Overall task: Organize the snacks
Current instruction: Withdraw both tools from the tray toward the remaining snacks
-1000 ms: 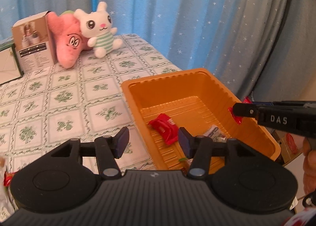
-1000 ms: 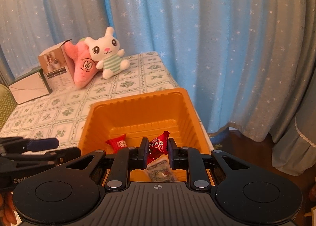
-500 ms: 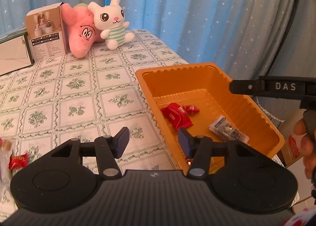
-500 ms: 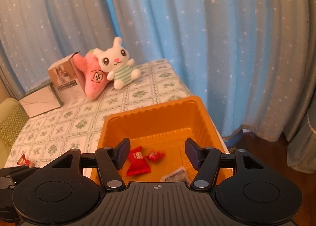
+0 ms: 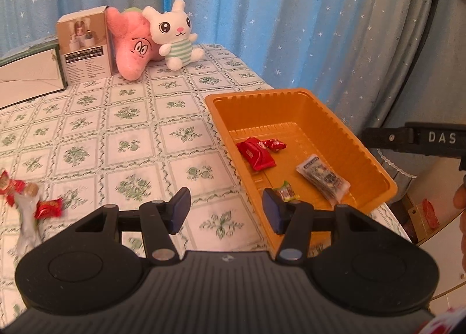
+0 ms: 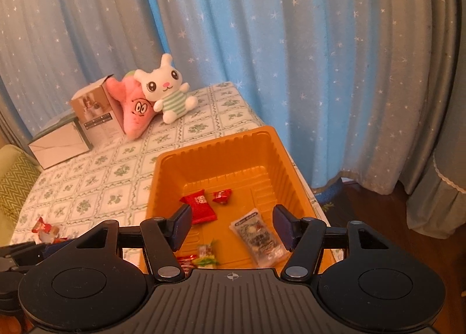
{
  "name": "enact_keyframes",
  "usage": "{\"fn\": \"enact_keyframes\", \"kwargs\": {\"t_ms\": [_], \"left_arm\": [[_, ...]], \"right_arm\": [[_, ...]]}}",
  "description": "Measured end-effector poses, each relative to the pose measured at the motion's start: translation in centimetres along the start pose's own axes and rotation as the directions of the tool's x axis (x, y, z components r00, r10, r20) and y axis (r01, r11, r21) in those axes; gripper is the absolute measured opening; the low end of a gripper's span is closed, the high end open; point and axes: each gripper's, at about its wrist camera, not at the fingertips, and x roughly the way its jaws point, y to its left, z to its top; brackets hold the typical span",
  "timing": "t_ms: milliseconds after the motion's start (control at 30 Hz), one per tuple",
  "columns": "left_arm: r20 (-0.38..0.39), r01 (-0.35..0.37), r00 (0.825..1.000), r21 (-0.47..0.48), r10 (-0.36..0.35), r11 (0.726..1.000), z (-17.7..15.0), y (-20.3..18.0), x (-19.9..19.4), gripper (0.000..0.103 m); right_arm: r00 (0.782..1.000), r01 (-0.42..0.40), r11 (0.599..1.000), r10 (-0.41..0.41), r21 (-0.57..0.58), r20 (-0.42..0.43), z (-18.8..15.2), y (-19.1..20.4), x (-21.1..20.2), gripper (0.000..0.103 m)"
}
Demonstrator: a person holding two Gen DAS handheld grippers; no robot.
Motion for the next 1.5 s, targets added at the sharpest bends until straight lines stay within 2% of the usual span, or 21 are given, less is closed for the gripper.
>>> {"fn": "enact_keyframes", "kwargs": {"t_ms": [333, 633, 1033, 1500], "left_arm": [[0.033, -0.017, 0.999, -0.038, 0.019, 0.999, -2.0, 1.1, -6.0, 0.051], [0.062, -0.04, 0.997, -0.059, 0.044, 0.997, -3.8, 3.1, -10.8, 0.051], [0.068, -0.088, 0.993, -0.122, 0.097, 0.989, -6.2, 6.6, -14.5, 0.051], [0.051, -0.13, 0.989, -0.175, 0.141, 0.976, -8.4, 9.3, -15.5, 0.05]], "right_arm": [[0.999, -0.021, 0.999, 0.022, -0.031, 0.029, -1.9, 3.5, -5.8, 0.061], [0.999, -0.048, 0.996, 0.049, -0.079, 0.016, -4.3, 7.3, -8.6, 0.061], [0.993, -0.114, 0.986, 0.112, -0.125, -0.025, -6.6, 12.2, -8.8, 0.061], [0.989, -0.147, 0.976, 0.14, -0.161, -0.054, -8.5, 14.8, -8.3, 0.061]]}}
